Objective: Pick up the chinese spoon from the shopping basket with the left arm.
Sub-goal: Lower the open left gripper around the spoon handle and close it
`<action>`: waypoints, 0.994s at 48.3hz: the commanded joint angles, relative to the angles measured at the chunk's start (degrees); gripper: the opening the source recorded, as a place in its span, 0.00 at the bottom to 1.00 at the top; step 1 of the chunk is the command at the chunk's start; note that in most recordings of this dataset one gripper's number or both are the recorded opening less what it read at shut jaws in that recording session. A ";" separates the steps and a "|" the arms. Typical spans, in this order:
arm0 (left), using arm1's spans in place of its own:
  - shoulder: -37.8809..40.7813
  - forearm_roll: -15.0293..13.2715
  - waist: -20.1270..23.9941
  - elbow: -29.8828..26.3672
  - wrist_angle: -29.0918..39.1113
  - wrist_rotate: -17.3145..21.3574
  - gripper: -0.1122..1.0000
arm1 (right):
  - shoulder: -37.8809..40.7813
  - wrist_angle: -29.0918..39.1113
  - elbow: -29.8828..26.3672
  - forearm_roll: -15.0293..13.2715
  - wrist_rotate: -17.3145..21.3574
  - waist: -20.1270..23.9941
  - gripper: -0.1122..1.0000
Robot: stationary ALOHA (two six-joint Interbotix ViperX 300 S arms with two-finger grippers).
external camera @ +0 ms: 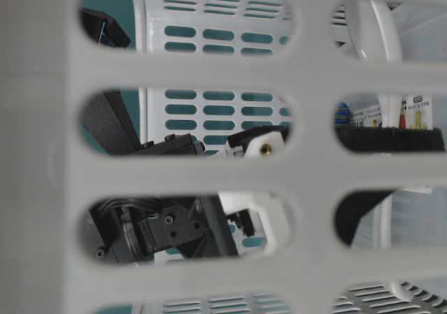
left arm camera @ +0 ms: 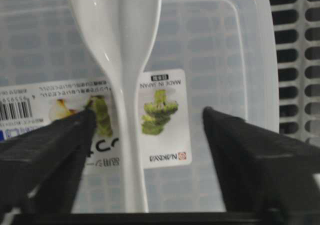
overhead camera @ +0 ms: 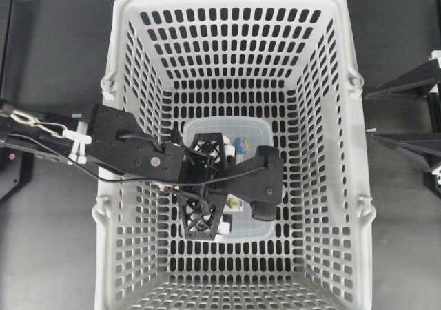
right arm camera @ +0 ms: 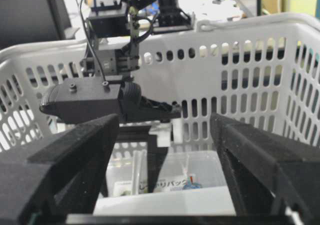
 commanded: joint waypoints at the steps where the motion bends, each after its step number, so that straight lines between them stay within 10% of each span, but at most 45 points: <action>1: -0.26 0.18 0.53 -0.09 -0.09 -0.18 0.76 | 0.26 -0.35 -0.35 0.18 0.00 -0.09 0.74; 12: -1.05 0.18 0.53 -0.70 0.18 0.18 0.21 | 0.26 -0.35 -0.09 0.18 0.18 -0.09 0.74; 48: -10.20 0.18 0.53 -25.22 24.96 0.18 0.21 | 0.26 -0.62 -0.09 0.18 0.35 -0.09 0.74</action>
